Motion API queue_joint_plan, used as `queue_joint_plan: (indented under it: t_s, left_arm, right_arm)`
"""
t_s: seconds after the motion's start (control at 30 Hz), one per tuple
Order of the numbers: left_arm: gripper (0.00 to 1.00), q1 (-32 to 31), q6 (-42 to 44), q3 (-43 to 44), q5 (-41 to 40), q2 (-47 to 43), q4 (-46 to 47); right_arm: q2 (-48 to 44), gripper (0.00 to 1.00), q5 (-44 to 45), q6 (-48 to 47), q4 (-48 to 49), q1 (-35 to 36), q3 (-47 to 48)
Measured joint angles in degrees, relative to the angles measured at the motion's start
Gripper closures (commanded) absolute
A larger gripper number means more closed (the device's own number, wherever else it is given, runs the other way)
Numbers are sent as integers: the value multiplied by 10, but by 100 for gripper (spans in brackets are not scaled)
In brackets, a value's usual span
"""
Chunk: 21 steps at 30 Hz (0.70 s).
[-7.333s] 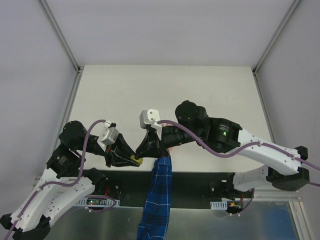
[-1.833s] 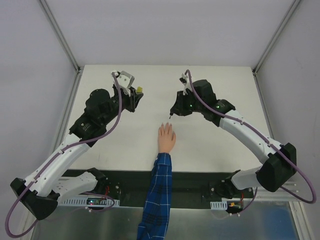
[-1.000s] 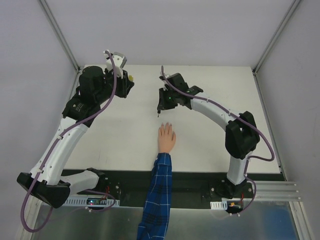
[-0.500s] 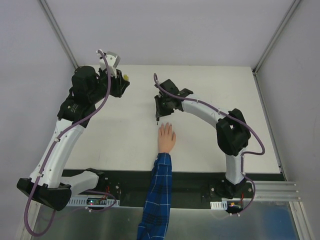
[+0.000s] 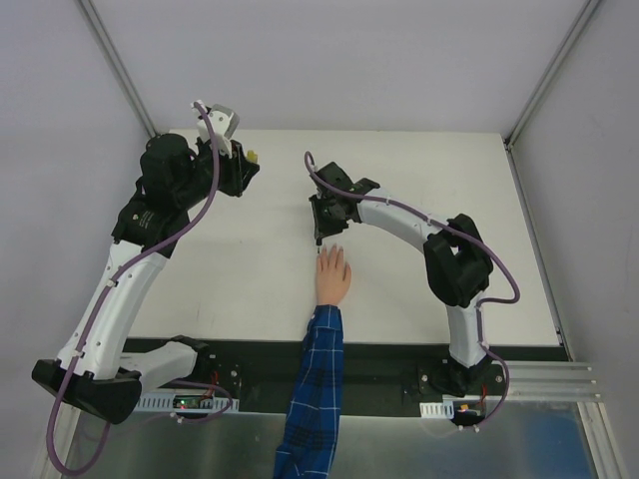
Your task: Paint the nails
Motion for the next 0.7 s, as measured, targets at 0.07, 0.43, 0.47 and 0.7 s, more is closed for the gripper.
queue_joint_plan:
  t_s: [0.07, 0.43, 0.47, 0.7]
  left_arm:
    - [100, 0, 0, 0, 1, 0, 0]
    - [100, 0, 0, 0, 2, -1, 0]
    - [100, 0, 0, 0, 2, -1, 0]
    - [100, 0, 0, 0, 8, -1, 0]
  right_arm:
    - [1, 100, 2, 0, -2, 0, 0]
    - [12, 100, 3, 0, -2, 0, 0]
    - [14, 100, 3, 0, -2, 0, 0]
    - [26, 100, 0, 0, -1, 0, 9]
